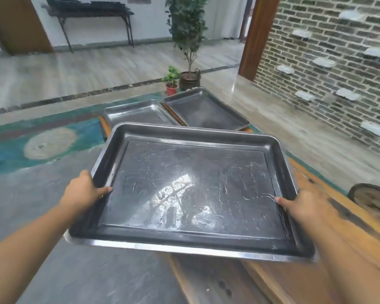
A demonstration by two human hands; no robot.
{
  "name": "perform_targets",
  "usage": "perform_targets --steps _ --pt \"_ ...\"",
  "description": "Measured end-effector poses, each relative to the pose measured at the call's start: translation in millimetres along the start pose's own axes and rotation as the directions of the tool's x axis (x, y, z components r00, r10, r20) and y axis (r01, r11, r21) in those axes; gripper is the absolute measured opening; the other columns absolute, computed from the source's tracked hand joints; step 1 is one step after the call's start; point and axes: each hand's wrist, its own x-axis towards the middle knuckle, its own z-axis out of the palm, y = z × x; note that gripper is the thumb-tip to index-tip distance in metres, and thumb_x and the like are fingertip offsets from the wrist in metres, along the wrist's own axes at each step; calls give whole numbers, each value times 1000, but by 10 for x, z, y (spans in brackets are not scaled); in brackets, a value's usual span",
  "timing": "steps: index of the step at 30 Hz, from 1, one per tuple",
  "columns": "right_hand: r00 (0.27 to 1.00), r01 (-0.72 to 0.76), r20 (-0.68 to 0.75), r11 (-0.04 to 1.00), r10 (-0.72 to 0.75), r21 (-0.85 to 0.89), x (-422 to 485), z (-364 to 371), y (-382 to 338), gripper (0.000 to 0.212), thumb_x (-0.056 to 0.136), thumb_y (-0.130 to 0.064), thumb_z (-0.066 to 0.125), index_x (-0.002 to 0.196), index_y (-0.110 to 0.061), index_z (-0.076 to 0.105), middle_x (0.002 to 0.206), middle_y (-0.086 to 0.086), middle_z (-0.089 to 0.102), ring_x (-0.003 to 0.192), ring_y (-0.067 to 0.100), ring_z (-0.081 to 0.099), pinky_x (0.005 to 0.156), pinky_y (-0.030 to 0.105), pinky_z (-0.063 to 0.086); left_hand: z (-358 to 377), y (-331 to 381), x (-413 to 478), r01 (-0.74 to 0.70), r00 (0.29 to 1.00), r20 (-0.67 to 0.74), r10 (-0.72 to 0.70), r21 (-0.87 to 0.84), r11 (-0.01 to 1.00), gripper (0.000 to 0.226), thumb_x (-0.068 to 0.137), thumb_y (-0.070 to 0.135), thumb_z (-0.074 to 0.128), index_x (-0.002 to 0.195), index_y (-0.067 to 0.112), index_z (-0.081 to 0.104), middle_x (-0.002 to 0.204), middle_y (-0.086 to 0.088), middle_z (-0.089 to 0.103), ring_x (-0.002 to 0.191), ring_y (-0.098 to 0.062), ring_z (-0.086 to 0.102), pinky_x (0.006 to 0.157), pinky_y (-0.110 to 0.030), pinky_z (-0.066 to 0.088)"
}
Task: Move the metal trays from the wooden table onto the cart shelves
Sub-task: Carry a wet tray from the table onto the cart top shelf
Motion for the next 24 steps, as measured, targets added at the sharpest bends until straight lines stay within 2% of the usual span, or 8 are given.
perform_targets --steps 2,3,7,11,16,19,22,24 --pt "998 25 52 1000 -26 11 2 247 -494 46 72 -40 86 70 -7 54 59 5 50 52 18 43 47 31 29 -239 -417 149 48 999 -20 -48 -15 999 60 73 46 84 87 6 42 81 -15 55 78 -37 52 60 -41 40" --pt "996 29 85 999 -31 19 5 383 -743 47 72 -40 85 69 -7 51 61 9 53 54 22 46 48 33 31 -357 -632 215 71 997 -30 -71 -24 997 60 72 46 84 87 6 43 83 -15 56 80 -37 54 61 -41 41" --pt "983 140 117 990 -140 8 -24 917 -1782 51 69 -45 86 83 -6 56 69 10 57 69 32 56 51 34 33 -832 -1500 437 168 982 -78 -174 -70 983 59 72 46 85 86 6 43 83 -17 58 80 -38 56 62 -41 42" --pt "949 271 162 962 -271 25 -172 1401 -2816 51 68 -43 87 88 -5 58 70 7 58 73 31 54 57 34 37 -1310 -2289 524 277 945 -148 -291 -106 955 59 72 46 85 84 6 42 77 -13 56 73 -36 54 57 -40 39" --pt "877 452 186 892 -442 -10 -380 1914 -3983 60 69 -45 86 93 -2 53 89 21 66 88 40 63 60 36 37 -1745 -3091 429 419 867 -221 -447 -167 893 59 72 45 85 86 7 42 87 -18 58 82 -37 54 65 -42 44" --pt "821 534 243 846 -516 -7 -461 2212 -4653 61 70 -46 85 95 0 53 83 18 63 85 38 61 55 36 34 -1923 -3486 354 483 816 -253 -519 -196 854 58 72 47 84 86 10 41 88 -14 58 84 -36 55 65 -42 45" --pt "761 602 299 798 -576 5 -537 2535 -5314 57 71 -47 84 87 -2 52 79 16 63 79 34 59 52 35 35 -2052 -3809 332 545 755 -294 -586 -215 811 58 72 48 83 80 13 37 79 -10 54 72 -32 53 57 -39 39" --pt "717 647 318 762 -620 26 -573 2774 -5746 54 72 -47 84 78 -5 51 70 13 61 66 29 56 48 33 33 -2128 -3995 378 583 710 -325 -625 -228 780 59 73 47 83 80 11 37 79 -12 54 72 -33 52 57 -40 39"
